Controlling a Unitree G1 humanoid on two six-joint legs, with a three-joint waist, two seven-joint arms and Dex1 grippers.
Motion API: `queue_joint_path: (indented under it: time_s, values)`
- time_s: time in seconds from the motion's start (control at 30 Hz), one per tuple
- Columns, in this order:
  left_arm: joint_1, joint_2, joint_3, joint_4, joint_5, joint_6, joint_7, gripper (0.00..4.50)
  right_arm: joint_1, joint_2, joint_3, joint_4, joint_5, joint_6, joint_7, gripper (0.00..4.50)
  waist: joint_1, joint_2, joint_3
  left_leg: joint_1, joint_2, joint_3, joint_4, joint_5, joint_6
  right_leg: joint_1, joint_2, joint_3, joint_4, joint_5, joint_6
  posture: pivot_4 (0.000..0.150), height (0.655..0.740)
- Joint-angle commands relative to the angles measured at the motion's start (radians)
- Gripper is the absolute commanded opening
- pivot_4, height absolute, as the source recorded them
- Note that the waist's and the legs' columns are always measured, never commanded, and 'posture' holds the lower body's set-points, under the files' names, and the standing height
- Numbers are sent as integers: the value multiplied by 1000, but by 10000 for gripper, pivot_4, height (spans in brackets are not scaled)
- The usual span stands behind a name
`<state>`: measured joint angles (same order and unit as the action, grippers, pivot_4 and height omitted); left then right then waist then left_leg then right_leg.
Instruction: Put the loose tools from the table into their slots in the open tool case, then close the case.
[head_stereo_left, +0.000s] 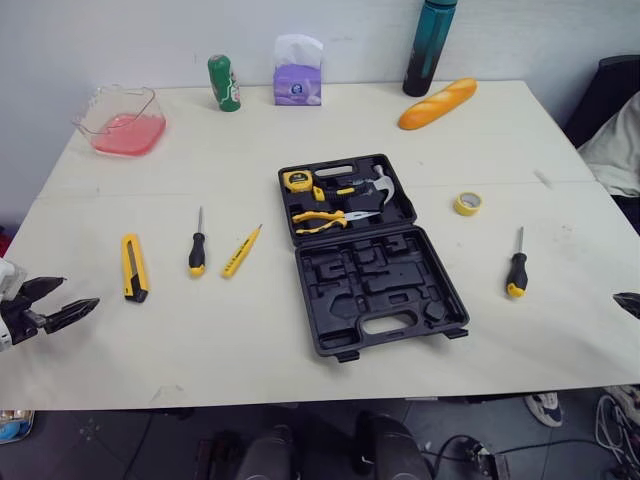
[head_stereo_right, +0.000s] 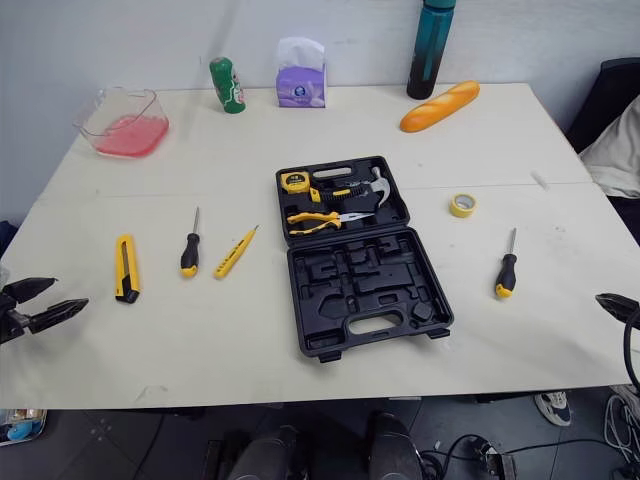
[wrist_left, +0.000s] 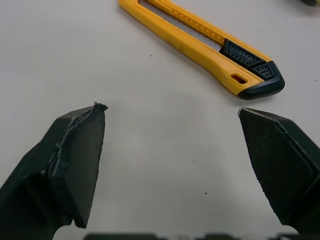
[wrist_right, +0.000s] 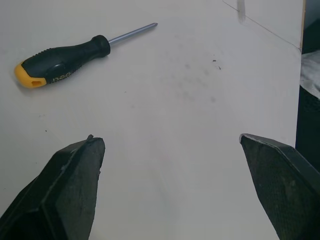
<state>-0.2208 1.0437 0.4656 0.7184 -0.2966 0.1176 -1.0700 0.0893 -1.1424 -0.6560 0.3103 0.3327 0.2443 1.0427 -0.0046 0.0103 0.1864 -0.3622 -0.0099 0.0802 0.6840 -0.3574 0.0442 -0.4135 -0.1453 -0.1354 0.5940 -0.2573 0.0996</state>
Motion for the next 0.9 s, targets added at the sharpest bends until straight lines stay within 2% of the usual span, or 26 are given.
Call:
queue_joint_path:
  time_s: [0.03, 0.17, 0.27, 0.4, 0.53, 0.63, 0.77, 0.83, 0.87, 0.9]
  values:
    - [-6, 20, 15, -54, -29, 40, -8, 44736, -11, 0, -31, -31, 10, 3, -6, 45000, 0, 0, 0, 1, 0, 1, 0, 0, 0, 0, 0, 0, 0, 0, 0, 1500, 7394]
    - [28, -2, 2, -168, -47, 96, -20, 44736, -37, 6, 3, -54, 9, 19, -19, 45000, 1, 0, 0, 2, 0, 2, 0, 0, 0, 0, 0, 2, 1, 0, 0, 1500, 7394]
    - [50, -36, -25, -335, -76, 164, -19, 44736, -102, 16, 50, -95, 16, 68, -57, 45000, 1, 0, 0, 3, 1, 2, 0, 0, 0, 1, -1, 4, 1, 0, 0, 1500, 7394]
    - [14, -129, -91, -665, -159, 365, 92, 44736, -213, 25, 174, -181, 9, 120, -80, 45000, 4, 0, 0, 3, 1, 2, 0, 0, 0, 1, -1, 9, 1, 0, 0, 1500, 7394]
    - [-87, -202, -227, -804, -135, 504, 205, 44736, -417, 69, 342, -166, -21, 171, -114, 45000, 4, -1, 0, 3, 1, 3, 1, 0, 0, 1, 2, 9, 1, 0, 0, 1500, 7394]
    - [-178, -270, -341, -808, -103, 566, 261, 36639, -568, 132, 468, -102, -65, 169, -111, 36509, 4, -1, 0, 5, 2, 8, 1, 0, 0, 1, 11, 6, 2, 0, 1, 1500, 7394]
    - [-268, -363, -483, -766, -30, 577, 316, 16173, -702, 216, 571, 2, -111, 132, -99, 14544, 4, -1, 0, 5, 4, 10, 1, 0, 0, 1, 14, 7, 1, 0, 1, 1500, 7394]
    - [-319, -410, -529, -698, 19, 569, 356, 7619, -767, 275, 609, 74, -136, 124, -118, 4772, 4, -1, 0, 5, 4, 10, 1, 0, 0, 1, 14, 7, 1, 0, 1, 1500, 7394]
    - [-334, -421, -538, -675, 33, 565, 364, 2923, -788, 291, 618, 100, -146, 120, -121, 213, 4, -1, 0, 5, 4, 11, 2, 0, 0, 1, 14, 7, 2, 1, 1, 1500, 7394]
    - [-360, -446, -554, -637, 51, 544, 375, 337, -818, 326, 643, 144, -170, 104, -136, 0, 4, -1, 0, 5, 4, 10, 2, 0, 0, 1, 14, 7, 2, 1, 1, 1500, 7394]
